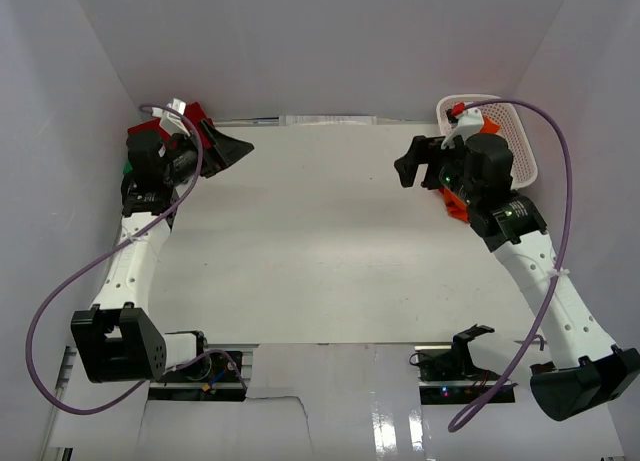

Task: Fold and stack the t-shirts
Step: Grab crumpled tshirt from bin with the right arm, then move the tshirt to the center of the board, then flatten out the tshirt

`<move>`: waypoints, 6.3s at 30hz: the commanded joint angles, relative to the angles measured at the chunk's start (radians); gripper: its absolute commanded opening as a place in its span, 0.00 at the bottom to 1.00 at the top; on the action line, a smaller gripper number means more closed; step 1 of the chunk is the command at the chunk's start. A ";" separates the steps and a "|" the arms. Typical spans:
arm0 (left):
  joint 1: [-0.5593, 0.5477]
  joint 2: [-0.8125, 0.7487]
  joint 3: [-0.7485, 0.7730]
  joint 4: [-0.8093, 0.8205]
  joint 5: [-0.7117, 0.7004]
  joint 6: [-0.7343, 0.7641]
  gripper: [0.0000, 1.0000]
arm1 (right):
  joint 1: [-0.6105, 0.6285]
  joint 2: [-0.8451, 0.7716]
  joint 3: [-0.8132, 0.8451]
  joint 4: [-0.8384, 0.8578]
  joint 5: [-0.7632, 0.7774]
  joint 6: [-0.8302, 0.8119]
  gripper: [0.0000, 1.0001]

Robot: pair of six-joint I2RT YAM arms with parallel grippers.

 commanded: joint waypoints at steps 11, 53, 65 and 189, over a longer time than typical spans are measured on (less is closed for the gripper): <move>-0.001 -0.144 -0.025 -0.191 -0.320 0.226 0.98 | -0.108 0.452 0.303 -0.479 0.529 0.029 0.90; -0.003 -0.075 -0.097 -0.157 -0.232 0.214 0.98 | -0.166 0.624 0.990 -0.495 -0.289 -0.043 0.08; -0.003 -0.109 -0.092 -0.171 -0.300 0.229 0.98 | -0.356 0.295 0.753 0.147 -0.962 0.265 0.08; -0.342 0.605 0.250 -0.423 -0.263 0.117 0.93 | 0.075 0.371 0.777 -0.694 -0.130 -0.023 0.08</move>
